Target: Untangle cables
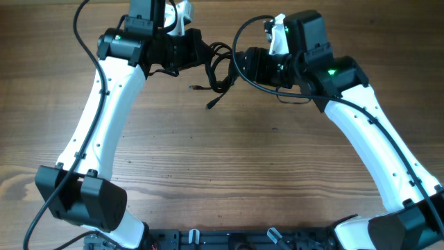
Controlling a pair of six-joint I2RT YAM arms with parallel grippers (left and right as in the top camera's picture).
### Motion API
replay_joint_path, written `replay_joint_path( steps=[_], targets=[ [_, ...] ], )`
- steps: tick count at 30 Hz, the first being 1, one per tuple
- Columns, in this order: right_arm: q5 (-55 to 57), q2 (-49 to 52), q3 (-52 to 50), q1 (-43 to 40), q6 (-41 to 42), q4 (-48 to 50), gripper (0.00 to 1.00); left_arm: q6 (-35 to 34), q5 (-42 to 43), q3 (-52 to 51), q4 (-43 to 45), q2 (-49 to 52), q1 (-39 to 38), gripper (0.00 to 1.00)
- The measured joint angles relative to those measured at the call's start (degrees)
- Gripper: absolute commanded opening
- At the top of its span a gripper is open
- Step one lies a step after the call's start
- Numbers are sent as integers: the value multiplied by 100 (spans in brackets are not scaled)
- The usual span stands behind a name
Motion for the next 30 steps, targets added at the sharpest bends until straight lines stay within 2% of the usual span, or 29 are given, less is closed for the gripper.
replay_joint_path(
  steps=[13, 21, 25, 30],
  targets=[
    [0, 4, 0, 0, 0, 15, 56, -321, -90, 0, 0, 0, 0, 4],
    [0, 4, 0, 0, 2, 2, 59, -363, -243, 0, -20, 0, 0, 4],
    [0, 44, 0, 0, 22, -251, 58, -363, -260, 0, -20, 0, 0, 4],
    [-28, 153, -2, 0, -94, -352, 61, -363, -262, 0, -166, 0, 0, 4]
  ],
)
